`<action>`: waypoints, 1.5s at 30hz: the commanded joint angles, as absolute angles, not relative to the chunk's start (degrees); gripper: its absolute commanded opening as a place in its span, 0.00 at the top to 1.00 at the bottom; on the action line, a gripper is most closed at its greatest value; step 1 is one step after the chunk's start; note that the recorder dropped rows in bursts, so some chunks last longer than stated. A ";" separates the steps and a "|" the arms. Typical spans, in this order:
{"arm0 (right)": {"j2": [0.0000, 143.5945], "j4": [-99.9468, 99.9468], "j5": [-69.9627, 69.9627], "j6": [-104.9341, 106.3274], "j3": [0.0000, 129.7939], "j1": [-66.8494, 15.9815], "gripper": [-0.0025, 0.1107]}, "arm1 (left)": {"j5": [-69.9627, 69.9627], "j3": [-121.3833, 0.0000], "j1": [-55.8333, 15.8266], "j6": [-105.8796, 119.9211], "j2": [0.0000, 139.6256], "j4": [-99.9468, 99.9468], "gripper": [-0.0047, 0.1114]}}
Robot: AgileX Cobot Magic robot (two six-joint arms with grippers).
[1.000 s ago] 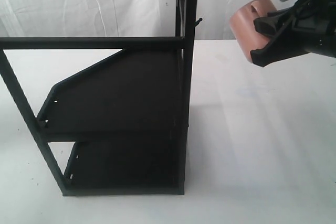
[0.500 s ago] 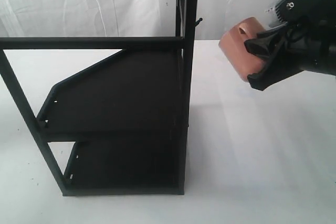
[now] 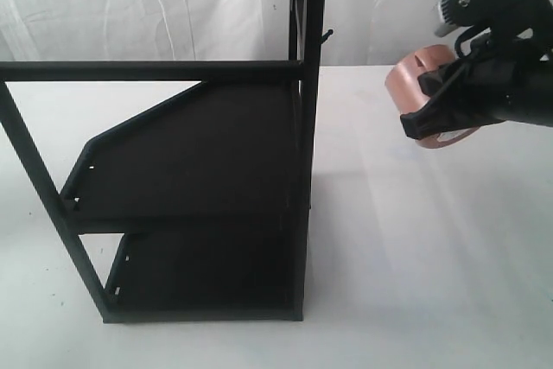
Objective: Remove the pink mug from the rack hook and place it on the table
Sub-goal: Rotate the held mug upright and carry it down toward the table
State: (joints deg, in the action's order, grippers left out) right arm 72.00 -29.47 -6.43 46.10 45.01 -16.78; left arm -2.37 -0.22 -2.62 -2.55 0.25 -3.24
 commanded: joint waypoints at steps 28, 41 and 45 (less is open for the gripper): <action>77.47 11.22 44.93 -4.30 25.18 -19.39 0.98 | -2.12 0.00 -2.45 -2.63 0.00 -3.13 0.96; 94.43 5.95 58.13 0.32 27.73 -19.39 0.98 | -2.12 0.00 -2.45 -2.63 0.00 -3.13 0.96; 98.32 6.18 58.30 1.14 30.82 -19.39 0.98 | -2.12 0.00 -2.45 -2.63 0.00 -3.13 0.96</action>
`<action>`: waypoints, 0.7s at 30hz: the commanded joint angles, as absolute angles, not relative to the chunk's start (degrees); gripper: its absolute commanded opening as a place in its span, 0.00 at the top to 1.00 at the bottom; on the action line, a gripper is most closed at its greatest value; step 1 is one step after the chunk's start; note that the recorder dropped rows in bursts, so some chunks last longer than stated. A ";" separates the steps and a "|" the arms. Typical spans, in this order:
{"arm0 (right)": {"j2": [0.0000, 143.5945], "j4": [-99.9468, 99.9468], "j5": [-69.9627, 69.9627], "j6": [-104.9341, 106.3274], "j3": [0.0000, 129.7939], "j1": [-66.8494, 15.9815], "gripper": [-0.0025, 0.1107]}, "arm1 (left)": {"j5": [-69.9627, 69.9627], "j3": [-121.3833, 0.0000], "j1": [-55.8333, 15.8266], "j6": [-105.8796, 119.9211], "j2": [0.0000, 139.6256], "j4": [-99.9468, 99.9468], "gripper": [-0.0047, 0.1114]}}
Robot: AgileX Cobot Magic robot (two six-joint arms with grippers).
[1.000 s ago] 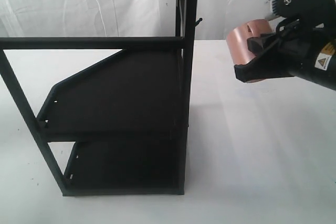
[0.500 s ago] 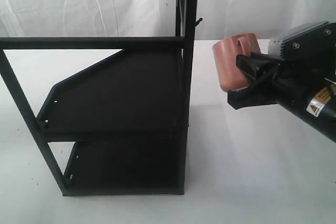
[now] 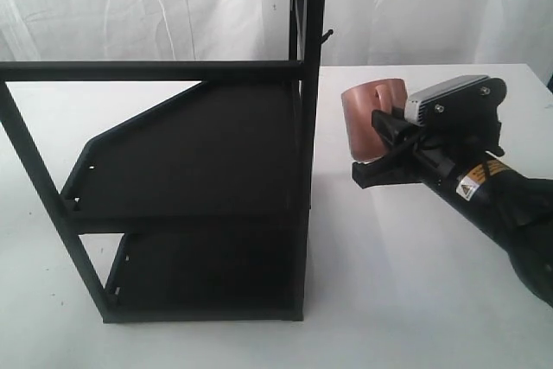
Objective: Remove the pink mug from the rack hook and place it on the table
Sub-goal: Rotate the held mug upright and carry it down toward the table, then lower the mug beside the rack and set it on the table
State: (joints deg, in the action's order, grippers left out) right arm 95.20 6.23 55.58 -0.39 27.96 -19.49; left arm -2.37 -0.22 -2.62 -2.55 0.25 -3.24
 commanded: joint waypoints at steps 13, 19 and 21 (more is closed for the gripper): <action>111.30 5.56 62.26 4.29 39.44 -19.39 0.98 | -2.12 0.00 -2.45 -2.63 0.00 -3.13 0.96; 115.64 5.56 62.27 4.29 42.09 -19.39 0.98 | -2.12 0.00 -2.45 -2.63 0.00 -3.13 0.96; 116.69 5.56 62.16 4.29 42.71 -19.39 0.98 | -2.12 0.00 -2.45 -2.63 0.00 -3.13 0.96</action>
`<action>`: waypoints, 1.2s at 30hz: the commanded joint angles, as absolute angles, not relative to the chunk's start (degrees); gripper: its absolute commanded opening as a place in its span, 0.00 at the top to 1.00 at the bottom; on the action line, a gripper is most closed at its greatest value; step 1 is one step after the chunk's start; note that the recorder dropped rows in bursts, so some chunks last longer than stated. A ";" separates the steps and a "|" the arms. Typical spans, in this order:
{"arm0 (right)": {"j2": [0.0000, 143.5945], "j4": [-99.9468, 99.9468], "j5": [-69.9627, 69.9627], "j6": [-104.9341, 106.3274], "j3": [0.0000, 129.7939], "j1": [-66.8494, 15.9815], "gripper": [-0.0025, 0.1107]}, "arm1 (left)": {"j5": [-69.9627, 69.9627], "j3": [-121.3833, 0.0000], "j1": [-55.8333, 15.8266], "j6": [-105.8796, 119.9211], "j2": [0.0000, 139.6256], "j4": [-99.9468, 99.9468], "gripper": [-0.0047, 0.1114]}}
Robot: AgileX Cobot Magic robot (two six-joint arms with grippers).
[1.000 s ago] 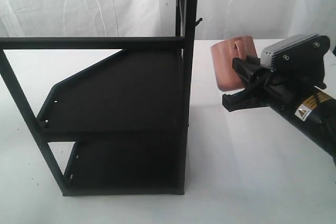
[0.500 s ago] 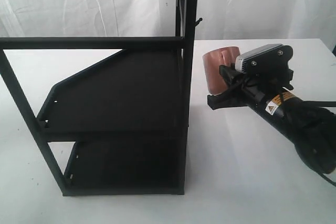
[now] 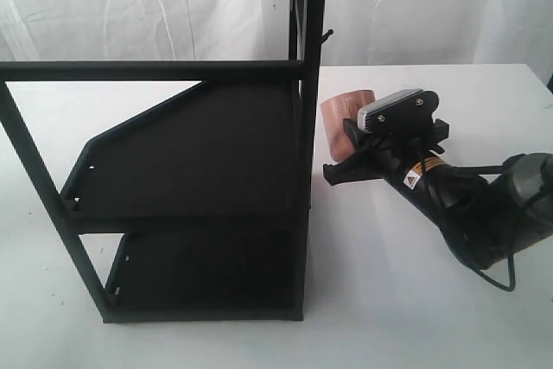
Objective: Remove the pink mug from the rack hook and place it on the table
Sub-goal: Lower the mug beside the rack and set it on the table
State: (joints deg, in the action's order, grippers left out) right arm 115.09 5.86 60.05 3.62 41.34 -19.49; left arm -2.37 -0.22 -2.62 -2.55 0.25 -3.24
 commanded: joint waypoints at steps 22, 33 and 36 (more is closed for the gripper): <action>123.72 8.19 59.18 1.15 53.26 -19.39 0.98 | -2.12 0.00 -2.45 -2.63 0.00 -3.13 0.96; 123.84 12.97 53.08 -0.31 52.71 -19.39 0.98 | -2.12 0.00 -2.45 -2.63 0.00 -3.13 0.96; 123.84 11.86 50.74 -3.30 52.56 -19.39 0.98 | -2.12 0.00 -2.45 -2.63 0.00 -3.13 0.96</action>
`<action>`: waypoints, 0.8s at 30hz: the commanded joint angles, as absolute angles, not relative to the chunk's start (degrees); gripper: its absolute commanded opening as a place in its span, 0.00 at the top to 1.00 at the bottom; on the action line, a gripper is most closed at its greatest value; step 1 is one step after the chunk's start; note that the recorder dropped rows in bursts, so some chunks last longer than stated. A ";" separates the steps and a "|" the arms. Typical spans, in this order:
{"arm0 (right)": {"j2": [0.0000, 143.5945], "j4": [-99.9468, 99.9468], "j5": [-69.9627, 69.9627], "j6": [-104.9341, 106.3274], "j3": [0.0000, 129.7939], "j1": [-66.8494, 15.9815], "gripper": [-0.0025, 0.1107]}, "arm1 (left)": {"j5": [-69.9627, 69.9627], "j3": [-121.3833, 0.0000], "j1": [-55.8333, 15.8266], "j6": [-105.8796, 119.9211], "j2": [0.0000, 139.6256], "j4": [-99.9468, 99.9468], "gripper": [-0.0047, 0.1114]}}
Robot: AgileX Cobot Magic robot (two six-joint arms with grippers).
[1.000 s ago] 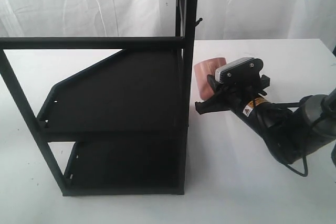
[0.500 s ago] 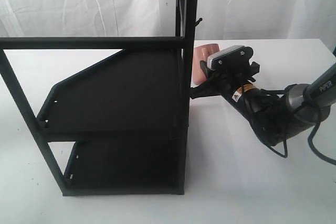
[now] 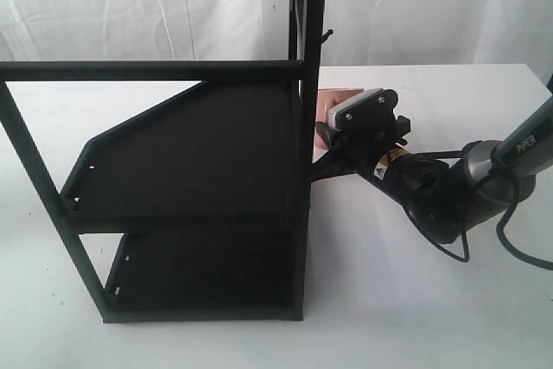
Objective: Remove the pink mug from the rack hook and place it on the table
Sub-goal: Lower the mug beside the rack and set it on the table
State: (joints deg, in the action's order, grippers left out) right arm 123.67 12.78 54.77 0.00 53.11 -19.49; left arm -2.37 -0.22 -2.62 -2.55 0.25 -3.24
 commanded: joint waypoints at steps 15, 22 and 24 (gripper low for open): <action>123.62 9.06 42.58 -2.61 52.56 -19.39 0.98 | -2.12 0.00 -2.45 -2.63 0.00 -3.13 0.96; 123.29 13.74 36.86 0.00 52.56 -19.39 0.98 | -2.12 0.00 -2.45 -2.63 0.00 -3.13 0.96; 123.14 13.80 35.91 0.00 52.56 -19.39 0.98 | -2.12 0.00 -2.45 -2.63 0.00 -3.13 0.96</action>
State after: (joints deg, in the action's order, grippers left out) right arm 122.60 13.85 42.54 1.68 53.20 -19.49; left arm -2.37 -0.22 -2.62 -2.55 0.25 -3.24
